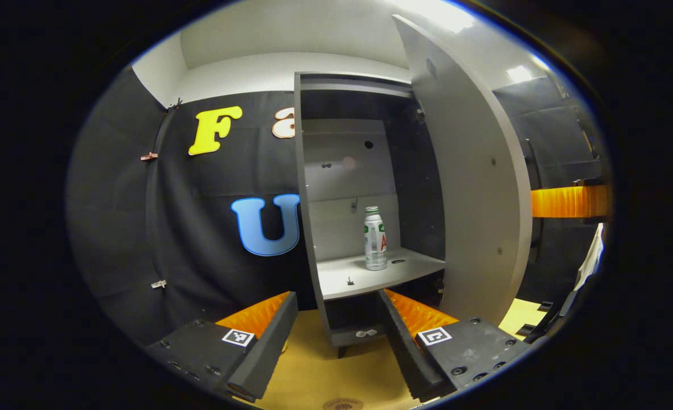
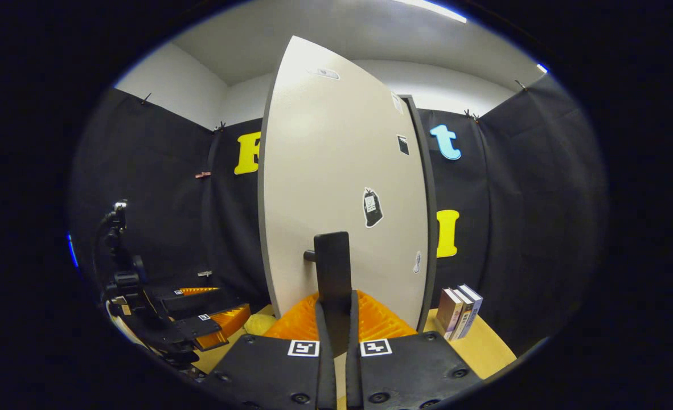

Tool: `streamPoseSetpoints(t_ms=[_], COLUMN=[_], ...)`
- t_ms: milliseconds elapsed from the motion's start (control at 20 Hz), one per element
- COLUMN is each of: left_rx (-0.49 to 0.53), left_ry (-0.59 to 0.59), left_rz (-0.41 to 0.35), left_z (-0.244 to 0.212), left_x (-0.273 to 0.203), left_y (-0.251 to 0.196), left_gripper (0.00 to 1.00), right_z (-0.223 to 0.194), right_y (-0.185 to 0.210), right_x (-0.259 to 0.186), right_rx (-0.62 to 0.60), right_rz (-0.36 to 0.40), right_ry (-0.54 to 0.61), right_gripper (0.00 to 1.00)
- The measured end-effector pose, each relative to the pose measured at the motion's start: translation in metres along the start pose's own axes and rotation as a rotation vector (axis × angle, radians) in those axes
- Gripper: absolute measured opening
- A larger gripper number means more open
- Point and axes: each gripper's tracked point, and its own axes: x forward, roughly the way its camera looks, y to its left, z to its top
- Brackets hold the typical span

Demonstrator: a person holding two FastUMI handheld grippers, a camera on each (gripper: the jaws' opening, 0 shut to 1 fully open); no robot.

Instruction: Open the cabinet door with the right hand, grasp the bottle in the cabinet with the left hand and place it on the coaster, then close the cabinet door with the right hand.

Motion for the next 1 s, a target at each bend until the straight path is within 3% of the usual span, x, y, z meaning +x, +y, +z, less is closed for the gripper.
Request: streamPoseSetpoints(t_ms=[450,650,750,900,1000], left_rx=[0.030,0.033,0.026,0.019,0.016], left_ry=[-0.022,-0.036,-0.030,-0.019,-0.020], left_rz=[-0.039,-0.019,-0.011,0.003,0.013], left_z=[0.016,0.023,0.023,0.023,0.024], left_x=[0.013,0.018,0.021,0.023,0.024], left_y=[-0.031,-0.043,-0.051,-0.062,-0.068], left_gripper=[0.89,0.94,0.91,0.87,0.91], right_z=[0.006,0.009,0.010,0.011,0.011], right_y=[-0.058,-0.090,-0.105,-0.124,-0.140], right_x=[-0.032,-0.042,-0.046,-0.053,-0.060], right_rx=[0.008,-0.005,-0.002,0.006,0.009], right_rz=[-0.085,-0.124,-0.134,-0.127,-0.122], right_ry=[-0.023,-0.020,-0.015,-0.010,-0.007], right_gripper=[0.10,0.10,0.10,0.10,0.10])
